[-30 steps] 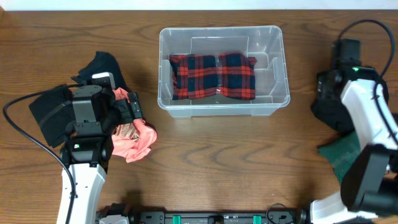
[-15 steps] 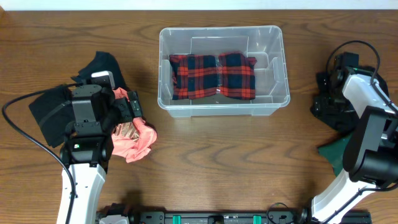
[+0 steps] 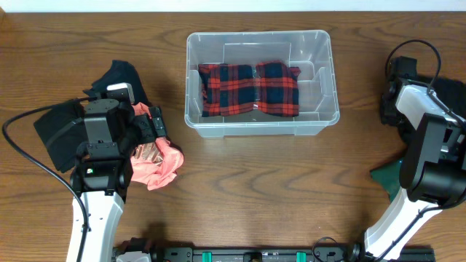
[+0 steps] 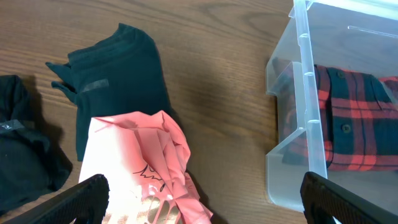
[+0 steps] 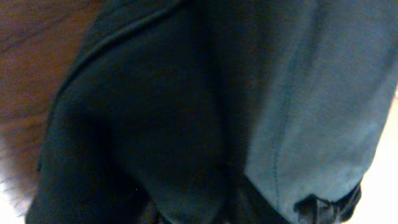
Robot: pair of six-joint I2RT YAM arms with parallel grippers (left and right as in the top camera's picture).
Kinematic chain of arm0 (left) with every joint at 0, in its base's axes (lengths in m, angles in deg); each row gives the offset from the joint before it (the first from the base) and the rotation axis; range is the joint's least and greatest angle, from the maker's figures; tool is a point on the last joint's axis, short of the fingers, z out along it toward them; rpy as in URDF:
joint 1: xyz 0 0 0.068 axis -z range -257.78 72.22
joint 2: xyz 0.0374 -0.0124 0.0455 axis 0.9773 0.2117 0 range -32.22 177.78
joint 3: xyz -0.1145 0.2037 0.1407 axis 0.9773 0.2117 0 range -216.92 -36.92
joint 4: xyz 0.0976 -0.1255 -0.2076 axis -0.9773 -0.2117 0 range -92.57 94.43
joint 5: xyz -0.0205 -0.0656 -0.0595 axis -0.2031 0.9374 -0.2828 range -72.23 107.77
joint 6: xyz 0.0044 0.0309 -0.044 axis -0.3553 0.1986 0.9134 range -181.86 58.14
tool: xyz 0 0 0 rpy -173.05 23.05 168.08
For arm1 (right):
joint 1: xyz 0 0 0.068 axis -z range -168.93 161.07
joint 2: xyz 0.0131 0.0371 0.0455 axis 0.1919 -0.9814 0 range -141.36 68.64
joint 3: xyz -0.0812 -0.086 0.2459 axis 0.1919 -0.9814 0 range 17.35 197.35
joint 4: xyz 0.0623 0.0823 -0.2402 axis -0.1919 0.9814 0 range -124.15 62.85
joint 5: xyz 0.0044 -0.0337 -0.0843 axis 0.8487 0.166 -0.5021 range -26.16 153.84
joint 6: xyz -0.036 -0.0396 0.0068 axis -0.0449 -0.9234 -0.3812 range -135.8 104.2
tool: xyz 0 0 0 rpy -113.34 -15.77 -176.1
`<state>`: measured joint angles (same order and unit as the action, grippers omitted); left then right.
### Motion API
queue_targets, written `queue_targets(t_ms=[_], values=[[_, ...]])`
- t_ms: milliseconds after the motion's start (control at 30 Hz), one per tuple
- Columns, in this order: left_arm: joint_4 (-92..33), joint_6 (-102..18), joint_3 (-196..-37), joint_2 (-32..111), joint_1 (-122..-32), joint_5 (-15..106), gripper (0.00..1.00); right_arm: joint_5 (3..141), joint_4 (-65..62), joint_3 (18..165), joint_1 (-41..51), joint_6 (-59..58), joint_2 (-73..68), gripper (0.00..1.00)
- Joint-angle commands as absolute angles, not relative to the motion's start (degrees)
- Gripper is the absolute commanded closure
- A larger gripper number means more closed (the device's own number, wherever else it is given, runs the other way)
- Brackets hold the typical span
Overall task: Pack container
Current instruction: 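Grasp the folded black garment on the right with the right gripper, then carry the black garment into the container and lower it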
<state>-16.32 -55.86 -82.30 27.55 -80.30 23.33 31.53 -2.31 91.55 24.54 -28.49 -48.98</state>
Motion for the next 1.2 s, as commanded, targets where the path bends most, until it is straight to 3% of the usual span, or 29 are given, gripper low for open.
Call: queue_targets(t_ms=[0,100,333,633,900,1167], values=[[-16.3,-55.9,-83.7,27.6,-80.3,22.4,0.02,34.9,-2.3,89.2,25.2,-24.7,-53.1,0.85],[-16.3,-55.9,-83.7,27.6,-80.3,22.4,0.02,35.2,-2.7,89.3,25.2,-24.4,-53.0,0.98],[-16.2,-55.9,-83.7,27.6,-80.3,22.4,0.02,35.2,-3.9,89.3,22.9,-24.7,-47.8,0.99],[-16.2,-55.9,-83.7,27.6,-80.3,22.4,0.02,36.0,-8.9,89.4,16.1,-34.2,-27.8,0.99],[-16.2,-55.9,-83.7,27.6,-80.3,22.4,0.02,36.0,-15.7,89.4,5.3,-43.1,-14.1,0.99],[-16.3,-55.9,-83.7,27.6,-80.3,22.4,0.02,43.8,-20.5,89.3,-7.1,-50.3,-13.5,0.99]])
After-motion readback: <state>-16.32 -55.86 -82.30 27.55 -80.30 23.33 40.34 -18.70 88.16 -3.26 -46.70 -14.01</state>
